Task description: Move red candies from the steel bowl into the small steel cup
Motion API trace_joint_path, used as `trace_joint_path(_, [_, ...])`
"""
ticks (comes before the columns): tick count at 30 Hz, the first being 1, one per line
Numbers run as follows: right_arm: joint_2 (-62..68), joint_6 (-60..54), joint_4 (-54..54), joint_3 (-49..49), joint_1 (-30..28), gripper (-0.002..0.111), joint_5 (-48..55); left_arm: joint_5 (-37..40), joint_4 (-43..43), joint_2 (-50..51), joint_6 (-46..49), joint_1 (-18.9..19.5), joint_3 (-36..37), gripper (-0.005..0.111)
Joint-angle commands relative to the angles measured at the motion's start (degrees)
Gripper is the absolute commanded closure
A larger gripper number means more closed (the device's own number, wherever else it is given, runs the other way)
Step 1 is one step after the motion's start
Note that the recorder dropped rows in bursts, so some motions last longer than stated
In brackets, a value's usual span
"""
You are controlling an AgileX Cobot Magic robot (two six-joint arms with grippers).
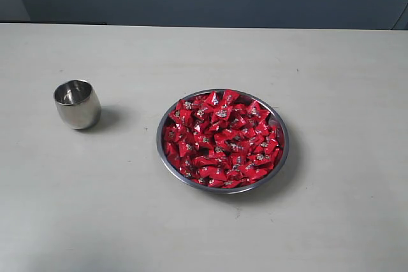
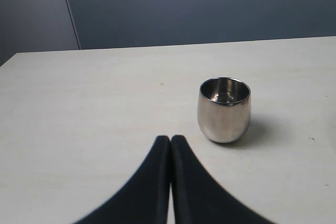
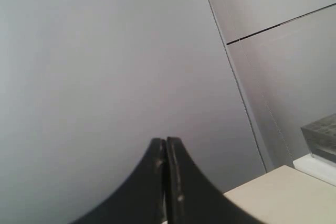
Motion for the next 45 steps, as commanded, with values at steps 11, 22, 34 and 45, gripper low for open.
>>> trace_joint_path(11, [-0.24,3.37,1.22,0.08,-0.15,0.109,0.3,-0.09,-0.12,-0.26,-0.07,0.03,0.22,0.106])
trace_joint_path(22, [4.33,2.26,-3.54,-14.68,-0.15,0.109,11.85,-0.09,-0.12,-0.26,-0.07,0.03,0.22,0.106])
trace_joint_path(34, [31.55,-24.46,6.7,-36.88,3.04,0.109,37.51,-0.09,-0.12,-0.26,-0.07,0.03,0.22,0.106])
trace_joint_path(45, [56.99,-52.94,27.83,-43.55,6.87,0.109,46.66,-0.09,-0.12,-0.26,-0.07,0.03,0.22,0.106])
